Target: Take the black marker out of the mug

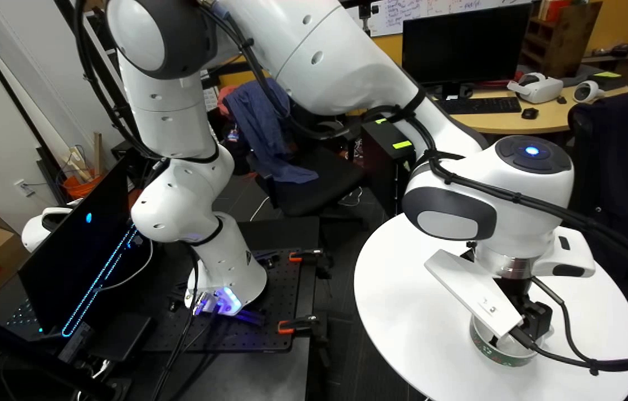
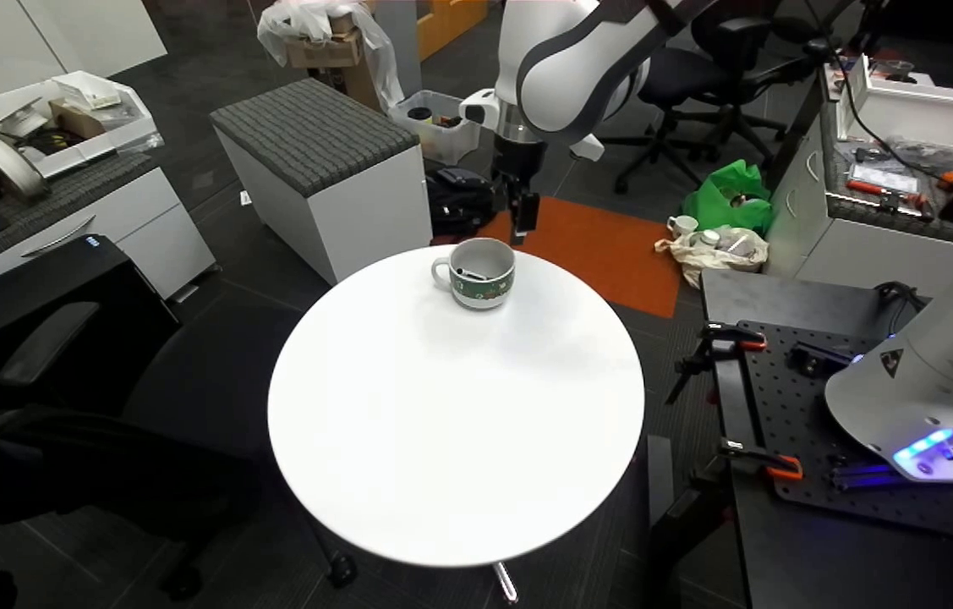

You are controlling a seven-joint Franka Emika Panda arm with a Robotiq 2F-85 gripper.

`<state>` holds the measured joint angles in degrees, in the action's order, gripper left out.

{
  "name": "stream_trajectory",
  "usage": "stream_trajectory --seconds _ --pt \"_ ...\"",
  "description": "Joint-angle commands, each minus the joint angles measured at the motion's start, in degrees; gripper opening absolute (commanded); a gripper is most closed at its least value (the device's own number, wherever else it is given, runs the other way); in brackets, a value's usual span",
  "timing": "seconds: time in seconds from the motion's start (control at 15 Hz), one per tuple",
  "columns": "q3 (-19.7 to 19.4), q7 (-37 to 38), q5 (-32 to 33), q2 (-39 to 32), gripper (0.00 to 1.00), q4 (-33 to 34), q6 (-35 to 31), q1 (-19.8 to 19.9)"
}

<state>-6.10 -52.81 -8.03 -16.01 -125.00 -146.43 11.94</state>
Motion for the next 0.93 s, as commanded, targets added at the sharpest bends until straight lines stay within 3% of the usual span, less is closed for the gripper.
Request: stream_trajectory --seconds 0.0,0.2,0.4,0.47,0.87 --pt "2.1 -0.68 -0.69 -1.02 1.0 0.84 -1.73 1.61" --pt "2.5 -0.34 -0.24 -1.91 0.99 1.56 -1.99 1.8" --pt "2.9 -0.85 -0.58 -3.28 0.92 2.74 -2.22 2.21" --pt "3.14 -0.94 -0.91 -4.05 0.98 3.35 -2.69 2.49" --pt "4.94 -0.64 -0.9 -8.17 0.91 6.59 -2.91 4.15"
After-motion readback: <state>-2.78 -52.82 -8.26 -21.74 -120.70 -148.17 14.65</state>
